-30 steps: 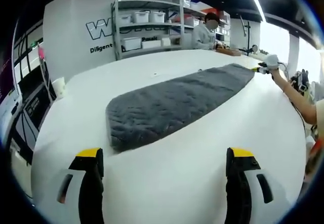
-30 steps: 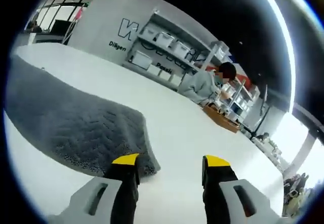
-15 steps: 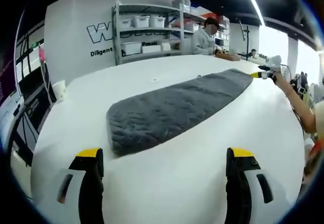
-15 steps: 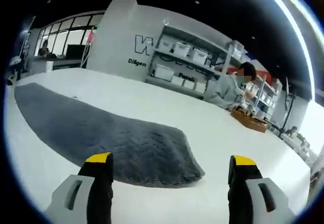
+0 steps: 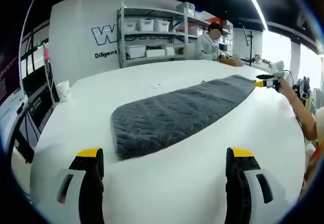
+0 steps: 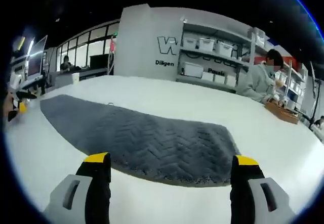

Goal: Open the folded towel by lifting each exposed corner and separating the folded layers until the towel lies flat within the target outline without major curled edges

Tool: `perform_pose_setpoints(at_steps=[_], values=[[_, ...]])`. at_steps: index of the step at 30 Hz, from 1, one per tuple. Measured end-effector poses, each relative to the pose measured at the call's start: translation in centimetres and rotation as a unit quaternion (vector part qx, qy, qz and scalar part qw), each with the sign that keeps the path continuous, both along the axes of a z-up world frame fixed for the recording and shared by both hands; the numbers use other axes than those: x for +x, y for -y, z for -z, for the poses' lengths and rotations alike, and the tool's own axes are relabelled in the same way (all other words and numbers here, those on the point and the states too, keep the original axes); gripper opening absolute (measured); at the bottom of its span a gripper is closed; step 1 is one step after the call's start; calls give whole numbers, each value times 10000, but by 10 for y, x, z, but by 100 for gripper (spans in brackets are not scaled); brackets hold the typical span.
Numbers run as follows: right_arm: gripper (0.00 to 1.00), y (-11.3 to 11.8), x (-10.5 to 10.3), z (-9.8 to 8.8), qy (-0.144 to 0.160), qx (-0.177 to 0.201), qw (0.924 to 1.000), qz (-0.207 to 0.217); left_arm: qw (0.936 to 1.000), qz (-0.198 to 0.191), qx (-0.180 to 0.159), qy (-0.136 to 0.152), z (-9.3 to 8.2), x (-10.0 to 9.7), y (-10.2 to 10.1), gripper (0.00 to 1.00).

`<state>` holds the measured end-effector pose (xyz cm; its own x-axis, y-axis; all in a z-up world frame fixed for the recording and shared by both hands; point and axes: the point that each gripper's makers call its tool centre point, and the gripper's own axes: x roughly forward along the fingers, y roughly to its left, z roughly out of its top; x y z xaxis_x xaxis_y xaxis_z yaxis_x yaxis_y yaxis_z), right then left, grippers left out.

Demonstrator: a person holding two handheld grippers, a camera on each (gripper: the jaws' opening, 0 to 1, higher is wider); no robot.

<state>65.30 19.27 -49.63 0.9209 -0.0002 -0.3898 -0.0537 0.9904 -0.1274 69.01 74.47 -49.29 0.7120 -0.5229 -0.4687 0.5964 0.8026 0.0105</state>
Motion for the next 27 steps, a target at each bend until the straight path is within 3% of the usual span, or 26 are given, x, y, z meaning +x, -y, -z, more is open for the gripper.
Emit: perform_pose_setpoints(at_steps=[8,13,16,20,27], values=[[99,-1,0,5,-96,19,9999,-95,9999,43,-148,53,-3,0,5,99],[99,-1,-1,4,-60,134,9998,-131,9999,-41,-130,85,-3,3,3,99],[99,4,-3,4,-107,-64,9999,-41,9998,-132,-117,131,-5,7,0,98],[99,2,-4,-4,27,96,9999,-78,9990,-299,-160,282,-11,11,-2,98],[99,3,-5,-4,-2,-4,10000,-61,9986,-411,-83,331,-8,14,-2,97]])
